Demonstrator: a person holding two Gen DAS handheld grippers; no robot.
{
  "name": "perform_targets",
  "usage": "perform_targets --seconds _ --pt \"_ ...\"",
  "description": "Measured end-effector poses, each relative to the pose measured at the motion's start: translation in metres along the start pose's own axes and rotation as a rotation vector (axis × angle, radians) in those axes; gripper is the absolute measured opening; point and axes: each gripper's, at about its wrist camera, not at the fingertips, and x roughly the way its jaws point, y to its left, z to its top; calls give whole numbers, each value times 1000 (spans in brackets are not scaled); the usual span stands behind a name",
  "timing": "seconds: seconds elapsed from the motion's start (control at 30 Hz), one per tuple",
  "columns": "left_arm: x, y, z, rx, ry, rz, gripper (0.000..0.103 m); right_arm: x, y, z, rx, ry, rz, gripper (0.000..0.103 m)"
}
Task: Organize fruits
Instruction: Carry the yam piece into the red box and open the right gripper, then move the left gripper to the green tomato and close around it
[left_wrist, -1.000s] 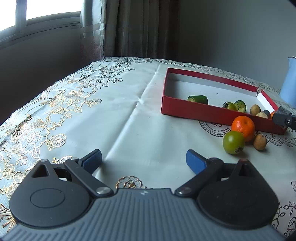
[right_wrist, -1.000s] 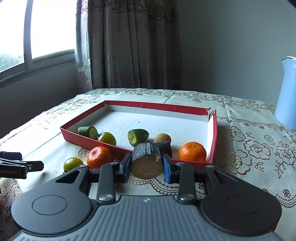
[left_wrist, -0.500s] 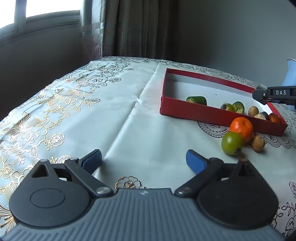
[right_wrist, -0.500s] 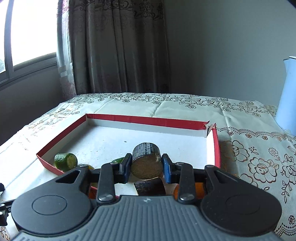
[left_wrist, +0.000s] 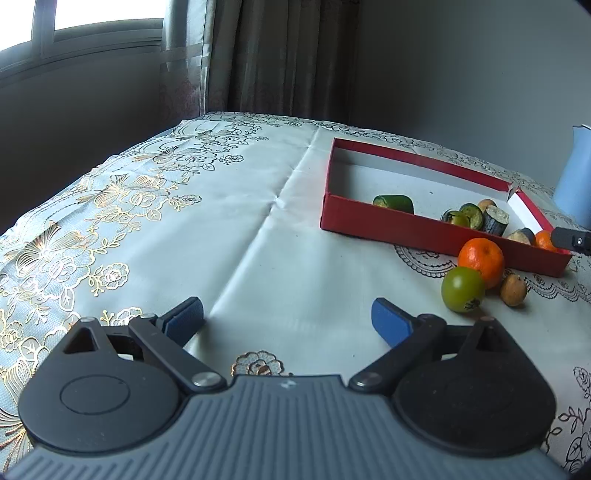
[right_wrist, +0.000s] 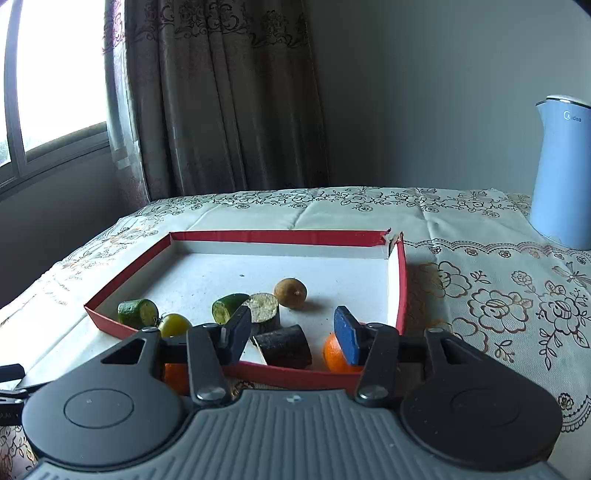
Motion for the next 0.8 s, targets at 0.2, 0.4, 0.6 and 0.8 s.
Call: perform_targets --seconds 0.2,0.4,0.6,0.8 --pt "0 -2 0 14 6 23 98 -16 -3 -37 -19 95 -40 68" --pt "1 -5 -1 32 13 51 100 -11 -7 -44 -1 146 -75 84" --pt "1 -9 -2 57 15 74 103 -9 -3 -45 -27 164 -80 88" --pt "-2 -18 -2 101 -12 116 103 -8 0 -46 -48 172 -87 90"
